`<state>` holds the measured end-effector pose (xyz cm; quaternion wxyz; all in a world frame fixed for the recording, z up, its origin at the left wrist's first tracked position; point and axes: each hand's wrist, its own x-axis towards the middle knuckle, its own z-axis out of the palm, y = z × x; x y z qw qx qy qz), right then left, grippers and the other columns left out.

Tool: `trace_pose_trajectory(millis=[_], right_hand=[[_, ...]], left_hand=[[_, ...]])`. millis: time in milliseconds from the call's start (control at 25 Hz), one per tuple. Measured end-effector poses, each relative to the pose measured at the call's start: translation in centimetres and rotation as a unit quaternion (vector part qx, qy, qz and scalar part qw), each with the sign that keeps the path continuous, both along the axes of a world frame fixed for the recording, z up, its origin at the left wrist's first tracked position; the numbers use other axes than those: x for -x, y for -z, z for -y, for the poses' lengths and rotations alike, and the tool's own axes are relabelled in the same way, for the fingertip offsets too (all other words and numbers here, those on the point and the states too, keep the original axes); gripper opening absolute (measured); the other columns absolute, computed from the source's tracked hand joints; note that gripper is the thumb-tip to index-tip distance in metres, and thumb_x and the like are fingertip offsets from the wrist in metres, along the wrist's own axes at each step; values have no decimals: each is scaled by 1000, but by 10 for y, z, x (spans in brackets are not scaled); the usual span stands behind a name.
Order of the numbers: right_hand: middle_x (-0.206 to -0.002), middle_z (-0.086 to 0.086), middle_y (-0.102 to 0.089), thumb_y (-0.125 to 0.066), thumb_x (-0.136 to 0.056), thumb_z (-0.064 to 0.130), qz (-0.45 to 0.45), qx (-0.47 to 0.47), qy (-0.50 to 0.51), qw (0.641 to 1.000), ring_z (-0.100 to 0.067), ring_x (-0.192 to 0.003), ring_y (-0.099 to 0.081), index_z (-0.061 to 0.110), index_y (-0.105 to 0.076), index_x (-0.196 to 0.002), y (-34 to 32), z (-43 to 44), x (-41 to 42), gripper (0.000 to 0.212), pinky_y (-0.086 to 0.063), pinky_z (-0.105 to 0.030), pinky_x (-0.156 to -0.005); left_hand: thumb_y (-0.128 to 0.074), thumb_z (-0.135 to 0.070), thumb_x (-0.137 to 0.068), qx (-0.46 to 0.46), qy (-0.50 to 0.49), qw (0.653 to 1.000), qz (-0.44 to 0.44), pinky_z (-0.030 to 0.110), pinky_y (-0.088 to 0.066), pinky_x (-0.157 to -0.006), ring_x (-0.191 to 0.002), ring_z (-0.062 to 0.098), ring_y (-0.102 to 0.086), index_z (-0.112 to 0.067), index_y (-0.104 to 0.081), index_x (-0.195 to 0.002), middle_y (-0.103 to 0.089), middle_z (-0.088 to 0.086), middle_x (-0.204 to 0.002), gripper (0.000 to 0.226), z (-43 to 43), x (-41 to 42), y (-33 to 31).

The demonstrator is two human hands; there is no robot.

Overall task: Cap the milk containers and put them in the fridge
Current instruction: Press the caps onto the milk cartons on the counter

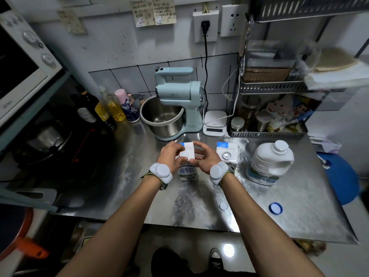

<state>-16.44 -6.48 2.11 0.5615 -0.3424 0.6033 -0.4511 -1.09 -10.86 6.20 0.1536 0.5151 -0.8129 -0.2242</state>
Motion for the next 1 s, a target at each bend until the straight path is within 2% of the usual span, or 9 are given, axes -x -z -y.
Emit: trace_pose_trajectory(millis=[80, 160, 280, 360, 440, 680, 840, 1000], right_hand=[[-140, -24, -59, -69, -81, -20, 5, -2, 1, 1000, -38, -122, -65, 11, -49, -145, -1, 0, -1, 74, -53, -49, -105], [-140, -24, -60, -69, -81, -20, 9, -2, 1, 1000, -38, -123, -64, 10, -48, -145, 0, 0, -1, 74, -51, -52, -107], [-140, -22, -60, -71, -82, -16, 0, 2, 1, 1000, -37, -124, -64, 12, -48, -146, 0, -1, -1, 74, -51, -52, -107], [-140, -21, -60, -71, -82, -16, -2, 2, 1, 1000, -35, -124, -64, 13, -48, -147, 0, -2, -1, 74, -52, -51, -107], [-141, -19, -61, -70, -82, -16, -4, 0, 0, 1000, -34, -124, -64, 14, -49, -147, 0, -3, 0, 74, -51, -50, -108], [-143, -18, -60, -66, -84, -19, -3, -1, -2, 1000, -32, -129, -61, 13, -47, -150, 2, -2, 1, 75, -48, -48, -112], [-142, -20, -59, -61, -86, -22, 7, 3, -4, 1000, -32, -130, -60, 10, -44, -151, 2, -3, -1, 74, -48, -47, -112], [-142, -20, -59, -61, -87, -20, -3, 6, -1, 1000, -33, -130, -60, 9, -44, -151, -4, -6, -3, 73, -47, -47, -113]], left_hand=[[-75, -10, -80, -1, 27, 999, 18, 32, -47, -90, -98, 24, -59, -7, -70, -107, -61, 6, -106, 28, 1, 0, -1], [-75, -12, -80, -1, 33, 999, 27, 31, -47, -91, -102, 24, -59, -9, -69, -109, -61, 5, -109, 29, 2, -1, -1], [-79, -24, -78, -15, -5, 1000, 19, 27, -46, -85, -91, 18, -57, -12, -66, -106, -58, 2, -103, 33, 1, 0, 0], [-81, -29, -75, -23, -48, 998, 19, 29, -50, -81, -86, 19, -59, -14, -65, -99, -58, 0, -95, 33, 2, 3, -1], [-80, -29, -77, -27, -61, 997, 36, 33, -51, -84, -90, 23, -61, -13, -65, -97, -61, 3, -97, 30, 3, 6, -1], [-69, -15, -86, 8, 55, 994, 94, 32, -43, -95, -111, 30, -54, -4, -64, -114, -60, 13, -114, 31, 10, 6, 1], [-66, -9, -85, 30, 107, 989, 96, 36, -44, -93, -108, 32, -54, -3, -64, -116, -61, 15, -111, 31, 12, 3, -2], [-68, -9, -85, 9, 98, 992, 79, 35, -44, -94, -109, 30, -55, -4, -64, -116, -60, 13, -114, 32, 11, 0, -3]])
